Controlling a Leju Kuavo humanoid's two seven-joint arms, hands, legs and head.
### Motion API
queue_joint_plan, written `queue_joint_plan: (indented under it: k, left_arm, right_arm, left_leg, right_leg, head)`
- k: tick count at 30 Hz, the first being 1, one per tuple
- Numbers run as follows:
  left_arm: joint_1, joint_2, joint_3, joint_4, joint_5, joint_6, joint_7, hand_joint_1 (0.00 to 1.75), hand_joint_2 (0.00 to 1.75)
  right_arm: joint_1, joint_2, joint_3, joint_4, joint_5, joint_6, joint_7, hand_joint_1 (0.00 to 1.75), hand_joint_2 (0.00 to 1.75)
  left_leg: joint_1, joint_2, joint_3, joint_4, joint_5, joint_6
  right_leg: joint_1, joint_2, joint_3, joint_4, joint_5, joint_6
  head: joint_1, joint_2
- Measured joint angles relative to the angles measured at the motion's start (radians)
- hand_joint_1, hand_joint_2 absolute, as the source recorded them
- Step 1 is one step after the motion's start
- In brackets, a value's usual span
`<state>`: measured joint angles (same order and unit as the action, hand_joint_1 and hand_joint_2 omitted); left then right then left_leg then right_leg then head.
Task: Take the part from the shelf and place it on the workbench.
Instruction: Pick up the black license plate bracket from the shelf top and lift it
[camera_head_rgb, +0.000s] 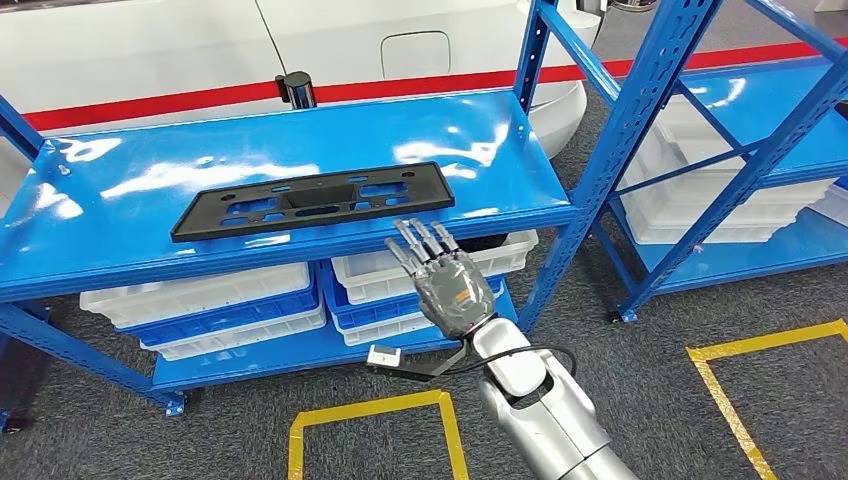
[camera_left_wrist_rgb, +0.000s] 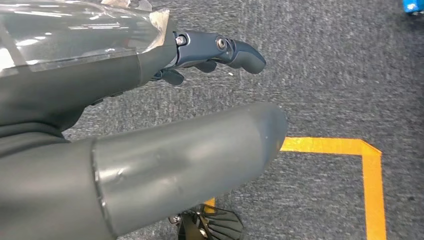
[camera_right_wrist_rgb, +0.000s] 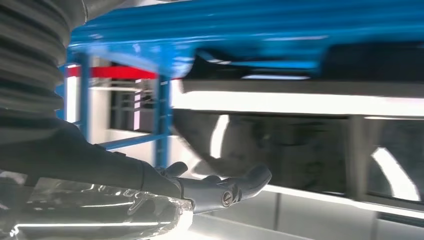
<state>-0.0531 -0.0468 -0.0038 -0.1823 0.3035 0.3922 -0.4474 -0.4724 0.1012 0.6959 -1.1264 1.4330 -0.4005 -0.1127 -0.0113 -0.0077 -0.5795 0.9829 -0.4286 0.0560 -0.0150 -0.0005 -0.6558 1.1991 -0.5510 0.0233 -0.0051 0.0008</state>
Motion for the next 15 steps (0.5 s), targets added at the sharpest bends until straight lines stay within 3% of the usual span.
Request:
queue_joint_plan:
  k: [2, 4, 8, 9, 12, 13, 14, 15]
  left_arm:
    - [0.0, -0.002, 0.0, 0.0, 0.0, 0.004, 0.005, 0.0, 0.0]
    - [0.0, -0.003, 0.0, 0.0, 0.0, 0.007, 0.006, 0.0, 0.0]
    - [0.002, -0.001, 0.0, 0.0, -0.001, 0.009, 0.008, 0.0, 0.0]
    - [0.001, -0.001, 0.0, 0.0, -0.001, 0.009, 0.009, 0.0, 0.0]
    - [0.001, 0.0, 0.0, 0.0, -0.001, 0.009, 0.009, 0.0, 0.0]
    - [0.002, 0.0, 0.0, 0.0, -0.001, 0.009, 0.009, 0.0, 0.0]
    - [0.003, 0.001, 0.0, 0.0, -0.001, 0.009, 0.009, 0.0, 0.0]
    - [0.004, 0.001, 0.0, 0.0, -0.001, 0.009, 0.01, 0.0, 0.0]
  right_arm:
    - [-0.016, 0.02, 0.024, 0.02, -0.009, -0.003, -0.002, 0.0, 1.75]
    - [-0.031, 0.035, 0.041, 0.035, -0.014, -0.006, -0.003, 0.0, 1.75]
    - [-0.05, 0.053, 0.06, 0.057, -0.021, -0.011, -0.002, 0.0, 1.75]
    - [-0.054, 0.058, 0.063, 0.06, -0.023, -0.013, -0.002, 0.0, 1.75]
    - [-0.059, 0.063, 0.071, 0.073, -0.024, -0.014, -0.002, 0.0, 1.75]
    - [-0.059, 0.063, 0.074, 0.077, -0.024, -0.014, -0.002, 0.0, 1.75]
    - [-0.059, 0.063, 0.076, 0.082, -0.024, -0.014, -0.002, 0.0, 1.75]
    - [-0.059, 0.064, 0.077, 0.085, -0.024, -0.014, -0.002, 0.0, 1.75]
  left_leg:
    - [-0.006, -0.005, 0.0, 0.005, -0.005, -0.002]
    - [-0.009, -0.008, -0.002, 0.011, -0.01, -0.008]
    - [-0.001, -0.007, -0.013, 0.032, -0.028, -0.027]
    - [0.003, -0.006, -0.03, 0.067, -0.049, -0.035]
    - [0.022, -0.001, -0.123, 0.246, -0.126, -0.06]
    - [0.028, 0.002, -0.145, 0.28, -0.13, -0.066]
    - [0.034, 0.004, -0.148, 0.277, -0.115, -0.07]
    - [0.04, 0.005, -0.132, 0.236, -0.084, -0.074]
  right_leg:
    - [0.008, 0.001, 0.062, -0.137, 0.057, -0.002]
    - [0.012, 0.002, 0.092, -0.199, 0.083, -0.011]
    - [0.003, 0.003, 0.103, -0.211, 0.09, -0.026]
    - [-0.002, 0.002, 0.105, -0.214, 0.092, -0.031]
    - [-0.004, 0.001, 0.106, -0.215, 0.091, -0.038]
    - [-0.004, 0.001, 0.106, -0.215, 0.09, -0.038]
    - [-0.005, 0.002, 0.107, -0.214, 0.089, -0.037]
    - [-0.007, 0.002, 0.108, -0.214, 0.088, -0.035]
  head:
    - [-0.001, 0.0]
    - [-0.005, 0.0]
    - [-0.008, 0.0]
    - [-0.01, 0.0]
    - [-0.016, 0.0]
    - [-0.016, 0.0]
    - [-0.016, 0.0]
    - [-0.016, 0.0]
